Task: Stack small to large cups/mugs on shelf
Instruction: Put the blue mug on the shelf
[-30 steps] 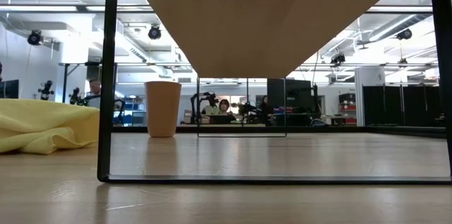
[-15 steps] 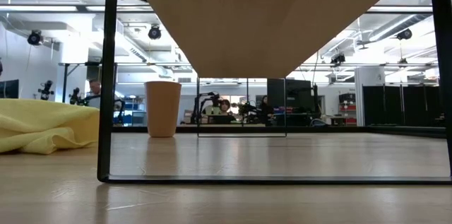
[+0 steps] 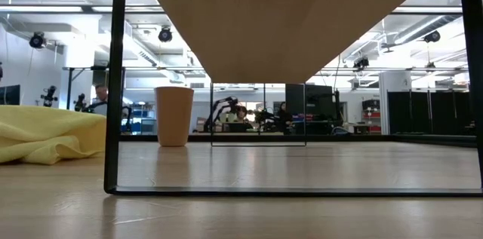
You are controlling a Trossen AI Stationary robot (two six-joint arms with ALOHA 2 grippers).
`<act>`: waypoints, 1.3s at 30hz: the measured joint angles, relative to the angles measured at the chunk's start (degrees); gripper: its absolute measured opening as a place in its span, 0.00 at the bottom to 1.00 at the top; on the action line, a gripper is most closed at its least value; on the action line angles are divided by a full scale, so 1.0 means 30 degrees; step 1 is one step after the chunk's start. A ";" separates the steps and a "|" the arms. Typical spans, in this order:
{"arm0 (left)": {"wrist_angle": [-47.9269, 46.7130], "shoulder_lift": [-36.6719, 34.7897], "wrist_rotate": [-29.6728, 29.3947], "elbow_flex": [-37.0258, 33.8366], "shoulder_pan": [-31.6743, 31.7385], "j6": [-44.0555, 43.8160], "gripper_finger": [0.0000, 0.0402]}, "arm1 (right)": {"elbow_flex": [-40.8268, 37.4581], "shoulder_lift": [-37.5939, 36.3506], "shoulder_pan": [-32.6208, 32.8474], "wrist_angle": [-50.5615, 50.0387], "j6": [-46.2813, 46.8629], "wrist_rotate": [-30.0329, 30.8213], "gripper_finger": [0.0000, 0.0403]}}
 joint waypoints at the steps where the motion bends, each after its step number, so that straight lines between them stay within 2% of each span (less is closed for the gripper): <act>1: -0.0008 -0.0082 0.0000 0.0007 0.0000 -0.0004 0.25 | -0.0317 -0.0122 0.0217 0.0005 0.0363 0.0007 0.17; 11: -0.0085 -0.0843 0.0811 -0.0024 -0.0066 -0.0036 0.25 | -0.5315 -0.1077 0.3205 -0.0015 0.7644 -0.0703 0.17; 16: -0.0477 -0.1163 0.1370 -0.0081 -0.0066 -0.0029 0.25 | -0.7363 -0.1099 0.4914 0.0016 0.9084 -0.2144 0.17; 19: -0.1105 -0.1253 0.1446 -0.0103 -0.0066 -0.0036 0.25 | -0.8301 -0.1099 0.5919 0.0174 0.9120 -0.2999 0.17; 27: -0.1939 -0.1194 0.2294 -0.0176 -0.0160 -0.0831 0.25 | -0.9439 -0.1099 0.7852 0.0804 0.7025 -0.2967 0.17; 31: -0.1872 -0.1166 0.3185 -0.0176 -0.0276 -0.1031 0.25 | -1.0115 -0.1106 0.8320 0.0929 0.5197 -0.2839 0.17; 39: -0.1863 -0.1166 0.3264 -0.0183 -0.0481 -0.0998 0.25 | -1.3262 -0.1956 0.8782 0.2488 0.3053 -0.2688 0.17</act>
